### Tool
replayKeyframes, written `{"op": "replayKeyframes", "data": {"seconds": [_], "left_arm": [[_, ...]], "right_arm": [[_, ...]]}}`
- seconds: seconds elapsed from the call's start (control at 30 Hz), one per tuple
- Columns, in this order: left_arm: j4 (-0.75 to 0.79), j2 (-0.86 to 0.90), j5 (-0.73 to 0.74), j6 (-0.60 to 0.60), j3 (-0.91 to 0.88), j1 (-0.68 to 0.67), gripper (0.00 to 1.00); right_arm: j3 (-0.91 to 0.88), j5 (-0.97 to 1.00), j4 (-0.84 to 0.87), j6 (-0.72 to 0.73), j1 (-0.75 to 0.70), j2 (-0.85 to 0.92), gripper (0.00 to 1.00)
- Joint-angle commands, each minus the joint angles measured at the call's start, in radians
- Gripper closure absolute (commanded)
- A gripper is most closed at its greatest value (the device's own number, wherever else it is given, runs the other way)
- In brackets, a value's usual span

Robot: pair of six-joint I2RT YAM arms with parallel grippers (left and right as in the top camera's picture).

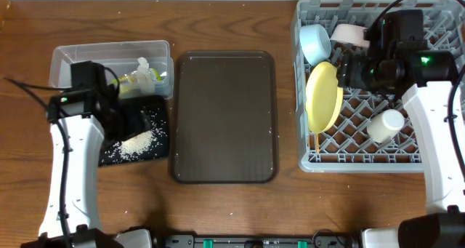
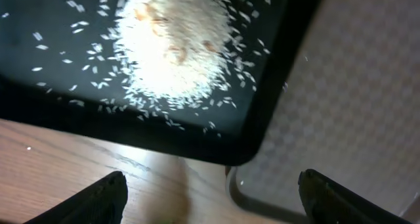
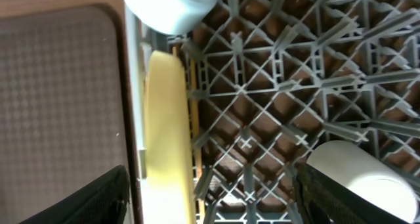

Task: Sort waste into correct bins and load items into the dishwasher rack

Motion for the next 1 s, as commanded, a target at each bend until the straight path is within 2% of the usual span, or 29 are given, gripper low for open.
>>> {"op": "replayKeyframes", "data": {"seconds": [0.0,0.17,0.27,0.43,0.63,0.97], "left_arm": [[-0.003,-0.059,0.002,0.055,-0.008,-0.034,0.14],[0.103,-0.225,-0.013,0.053,-0.127,-0.071,0.13],[0.200,-0.368,-0.012,0.053,-0.239,-0.079,0.13],[0.316,-0.597,-0.011,0.049,-0.413,-0.080,0.13],[0.315,-0.705,-0.005,0.050,-0.445,-0.080,0.13],[0.315,-0.685,-0.005,0.050,-0.445,-0.080,0.13]], "right_arm": [[-0.054,-0.014,0.029,-0.021,0.025,-0.075,0.21],[-0.264,-0.010,0.203,-0.010,0.052,-0.241,0.16],[-0.440,0.013,0.341,-0.009,0.067,-0.381,0.01],[-0.696,0.048,0.505,-0.008,0.077,-0.611,0.01],[-0.826,0.047,0.497,-0.008,0.077,-0.725,0.01],[-0.848,0.048,0.372,-0.009,0.077,-0.708,0.01]]}}
